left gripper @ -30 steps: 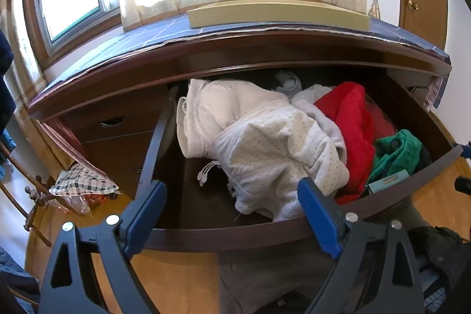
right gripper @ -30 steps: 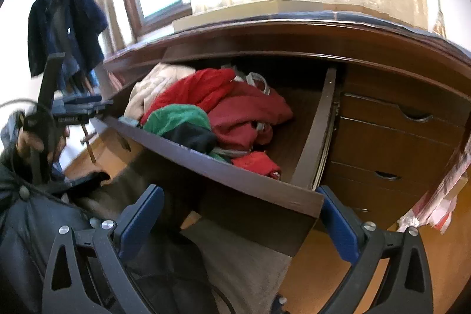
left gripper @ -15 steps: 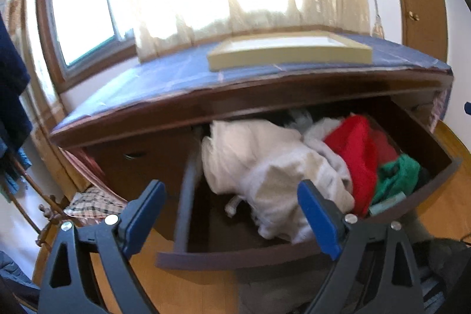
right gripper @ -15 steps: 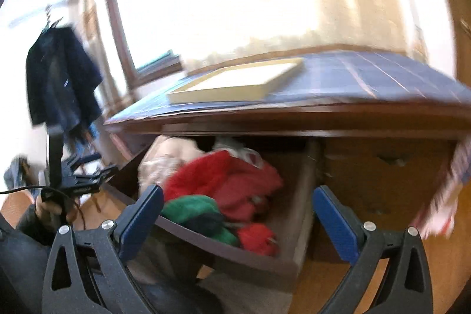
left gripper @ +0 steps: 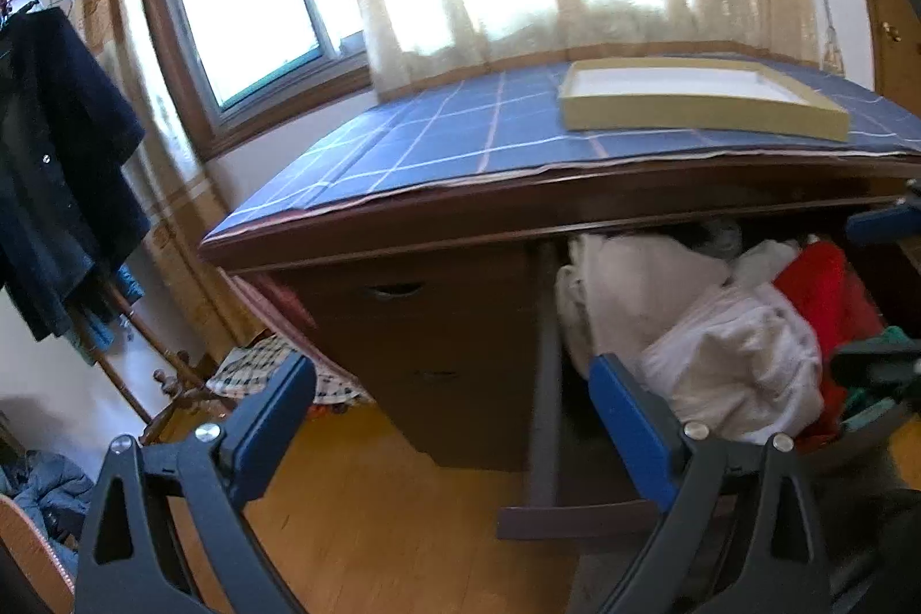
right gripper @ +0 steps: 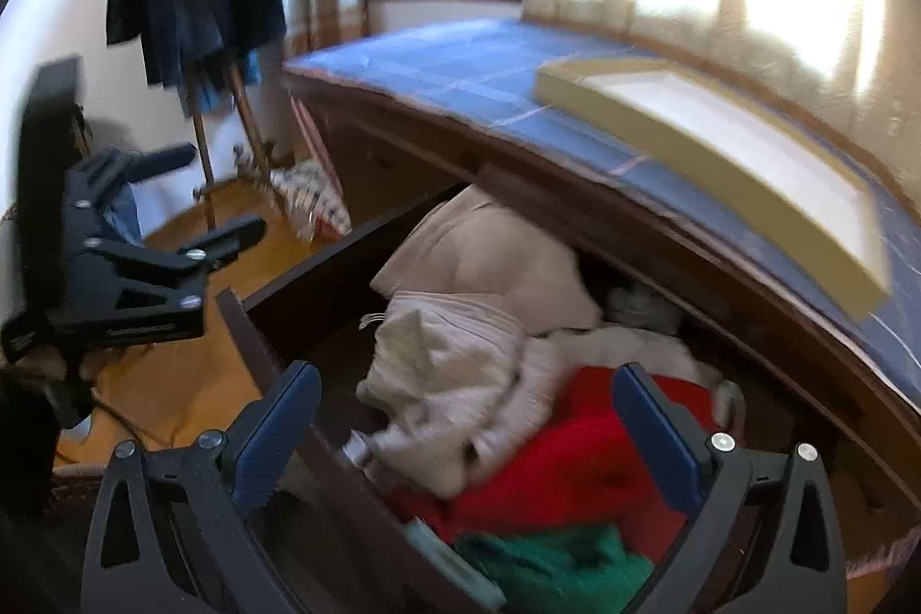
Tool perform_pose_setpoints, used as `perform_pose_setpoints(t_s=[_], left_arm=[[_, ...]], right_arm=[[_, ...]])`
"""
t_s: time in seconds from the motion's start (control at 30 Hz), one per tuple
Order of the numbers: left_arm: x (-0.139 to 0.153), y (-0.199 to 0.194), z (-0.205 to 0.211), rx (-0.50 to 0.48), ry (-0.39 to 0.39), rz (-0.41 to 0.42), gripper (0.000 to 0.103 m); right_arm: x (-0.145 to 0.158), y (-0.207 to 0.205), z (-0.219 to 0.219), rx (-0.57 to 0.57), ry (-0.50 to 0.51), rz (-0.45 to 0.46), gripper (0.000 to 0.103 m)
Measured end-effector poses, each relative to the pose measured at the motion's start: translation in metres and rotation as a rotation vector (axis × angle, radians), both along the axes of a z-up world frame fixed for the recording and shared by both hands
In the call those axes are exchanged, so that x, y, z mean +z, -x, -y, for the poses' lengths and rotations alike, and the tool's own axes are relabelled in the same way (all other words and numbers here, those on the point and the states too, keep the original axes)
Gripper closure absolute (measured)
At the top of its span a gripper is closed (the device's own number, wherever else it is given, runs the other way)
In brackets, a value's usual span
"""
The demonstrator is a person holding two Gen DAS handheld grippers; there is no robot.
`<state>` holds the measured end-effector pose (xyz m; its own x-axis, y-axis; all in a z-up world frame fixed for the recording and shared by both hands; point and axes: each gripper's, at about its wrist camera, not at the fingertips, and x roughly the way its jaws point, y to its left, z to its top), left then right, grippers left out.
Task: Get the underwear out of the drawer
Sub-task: 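Lower the right gripper into the drawer onto the beige underwear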
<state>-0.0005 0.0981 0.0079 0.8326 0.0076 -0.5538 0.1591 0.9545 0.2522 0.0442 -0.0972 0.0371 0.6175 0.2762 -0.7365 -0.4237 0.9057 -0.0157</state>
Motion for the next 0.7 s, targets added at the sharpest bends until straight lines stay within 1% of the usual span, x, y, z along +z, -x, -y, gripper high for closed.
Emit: perform_pose_setpoints(t_s=[0.07,0.17,0.33,0.43,0.47,0.5,0.57,0.63,0.67,0.7], left_arm=[[-0.002,-0.003,-0.005,0.007,0.012,-0.008,0.005],[-0.006,-0.006,-0.008,0.009,0.021,-0.023,0.005],[-0.014,-0.009,-0.003,0.001,0.014,-0.05,0.005],[-0.018,-0.009,0.001,-0.009,0.008,-0.06,0.005],[-0.018,-0.008,0.001,-0.012,0.008,-0.063,0.005],[-0.019,-0.008,0.003,-0.015,0.008,-0.065,0.005],[-0.02,-0.007,0.005,-0.021,0.012,-0.068,0.005],[-0.02,-0.006,0.007,-0.029,0.02,-0.071,0.005],[-0.019,-0.005,0.008,-0.033,0.024,-0.072,0.005],[-0.019,-0.004,0.009,-0.037,0.029,-0.073,0.005]], right_arm=[[-0.01,-0.018,-0.011,0.016,0.016,-0.038,0.0],[-0.028,-0.043,-0.023,0.011,0.067,-0.086,0.0],[-0.056,-0.076,-0.021,-0.005,0.053,-0.232,0.0],[-0.067,-0.085,-0.023,0.009,0.059,-0.306,0.001],[-0.07,-0.086,-0.024,0.017,0.069,-0.316,0.002],[-0.071,-0.085,-0.025,0.014,0.093,-0.315,0.006],[-0.075,-0.083,-0.027,0.017,0.126,-0.305,0.038],[-0.075,-0.079,-0.024,0.029,0.113,-0.294,0.044],[-0.074,-0.077,-0.022,0.028,0.103,-0.287,0.052],[-0.071,-0.074,-0.019,0.024,0.088,-0.273,0.057]])
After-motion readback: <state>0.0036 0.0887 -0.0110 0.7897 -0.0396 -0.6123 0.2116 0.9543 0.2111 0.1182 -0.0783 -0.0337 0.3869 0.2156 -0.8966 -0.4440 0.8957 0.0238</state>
